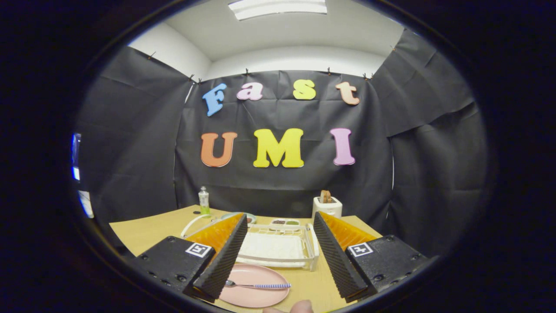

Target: Take the plate from the dish rack, then take the spoon from the basket and place it into the plate.

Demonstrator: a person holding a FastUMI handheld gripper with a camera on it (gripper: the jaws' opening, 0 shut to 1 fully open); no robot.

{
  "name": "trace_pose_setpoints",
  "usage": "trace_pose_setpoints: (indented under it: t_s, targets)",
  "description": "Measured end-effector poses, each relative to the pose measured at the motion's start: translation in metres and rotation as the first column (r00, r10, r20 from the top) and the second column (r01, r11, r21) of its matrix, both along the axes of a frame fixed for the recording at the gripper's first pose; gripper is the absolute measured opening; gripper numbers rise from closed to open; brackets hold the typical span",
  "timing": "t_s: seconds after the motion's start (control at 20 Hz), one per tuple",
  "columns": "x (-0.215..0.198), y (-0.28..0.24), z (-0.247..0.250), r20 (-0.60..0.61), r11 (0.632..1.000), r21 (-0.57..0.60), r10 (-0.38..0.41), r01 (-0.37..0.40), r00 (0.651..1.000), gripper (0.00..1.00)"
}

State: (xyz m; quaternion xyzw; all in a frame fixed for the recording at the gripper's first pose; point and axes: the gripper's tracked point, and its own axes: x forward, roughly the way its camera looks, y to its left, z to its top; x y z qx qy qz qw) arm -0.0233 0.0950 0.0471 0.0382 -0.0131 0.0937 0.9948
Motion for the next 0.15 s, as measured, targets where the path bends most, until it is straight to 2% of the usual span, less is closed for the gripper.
trace_pose_setpoints:
  t_s: [0.15]
  targets:
    - [0.0003, 0.0027, -0.0038, -0.008, 1.0, 0.008, 0.005, -0.005, 1.0, 0.99]
